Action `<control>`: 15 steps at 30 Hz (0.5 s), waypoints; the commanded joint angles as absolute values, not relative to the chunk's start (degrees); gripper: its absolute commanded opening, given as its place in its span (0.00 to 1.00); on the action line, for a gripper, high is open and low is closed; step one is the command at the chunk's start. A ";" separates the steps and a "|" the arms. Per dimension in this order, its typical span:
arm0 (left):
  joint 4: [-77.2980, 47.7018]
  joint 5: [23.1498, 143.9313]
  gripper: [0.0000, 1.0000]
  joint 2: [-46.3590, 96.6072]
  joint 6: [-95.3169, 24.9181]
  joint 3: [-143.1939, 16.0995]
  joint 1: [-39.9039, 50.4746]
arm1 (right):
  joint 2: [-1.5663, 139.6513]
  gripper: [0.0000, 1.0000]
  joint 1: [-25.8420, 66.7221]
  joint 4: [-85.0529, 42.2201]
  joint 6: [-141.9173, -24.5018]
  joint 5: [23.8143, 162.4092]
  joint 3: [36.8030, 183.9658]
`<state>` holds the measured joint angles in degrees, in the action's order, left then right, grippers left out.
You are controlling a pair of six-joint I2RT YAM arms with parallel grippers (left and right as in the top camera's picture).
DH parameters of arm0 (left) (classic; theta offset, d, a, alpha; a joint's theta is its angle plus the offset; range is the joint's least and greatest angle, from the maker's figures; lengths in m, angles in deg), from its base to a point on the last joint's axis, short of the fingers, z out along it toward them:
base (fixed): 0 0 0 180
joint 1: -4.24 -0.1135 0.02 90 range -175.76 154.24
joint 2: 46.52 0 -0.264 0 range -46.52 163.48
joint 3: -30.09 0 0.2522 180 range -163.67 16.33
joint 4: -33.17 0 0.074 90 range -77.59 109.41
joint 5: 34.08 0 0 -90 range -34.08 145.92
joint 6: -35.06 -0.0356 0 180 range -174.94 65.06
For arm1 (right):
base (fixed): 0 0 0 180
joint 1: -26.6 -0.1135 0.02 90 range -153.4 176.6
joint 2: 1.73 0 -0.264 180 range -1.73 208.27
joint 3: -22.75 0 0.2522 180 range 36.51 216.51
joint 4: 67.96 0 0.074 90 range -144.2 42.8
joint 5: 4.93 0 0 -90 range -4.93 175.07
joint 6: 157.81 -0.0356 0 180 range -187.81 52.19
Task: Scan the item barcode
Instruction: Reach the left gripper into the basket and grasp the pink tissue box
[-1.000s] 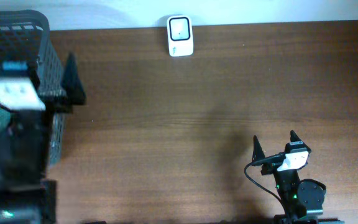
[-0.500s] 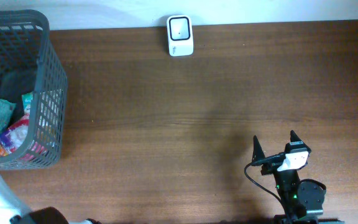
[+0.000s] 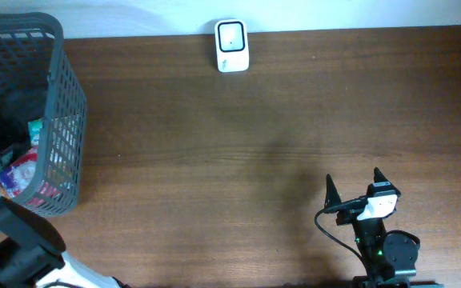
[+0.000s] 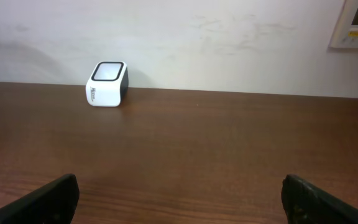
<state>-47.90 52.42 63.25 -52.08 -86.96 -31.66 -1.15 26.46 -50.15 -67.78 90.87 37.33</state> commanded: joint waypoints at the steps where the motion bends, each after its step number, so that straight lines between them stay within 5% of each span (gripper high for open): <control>1: -48.14 52.90 0.89 65.72 -51.28 -84.88 -29.26 | -1.52 0.99 26.66 -50.10 -67.63 90.39 36.82; 4: -48.32 52.85 0.84 68.04 -51.28 -83.44 -27.99 | -1.52 0.99 26.66 -50.08 -67.65 90.39 36.82; 5: -48.42 52.88 0.70 68.81 -51.28 -82.89 -27.80 | -1.52 0.99 26.66 -50.08 -67.63 90.39 36.82; 6: -48.80 52.88 0.66 69.66 -51.25 -82.58 -27.73 | -1.52 0.99 26.66 -50.08 -67.63 90.39 36.82; 15: -49.74 44.11 0.66 70.79 -46.58 -79.33 -27.80 | -1.52 0.99 26.66 -50.08 -67.63 90.39 36.82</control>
<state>-48.93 45.73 70.01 -47.56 -80.44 -27.90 -1.15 26.46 -50.15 -67.78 90.87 37.33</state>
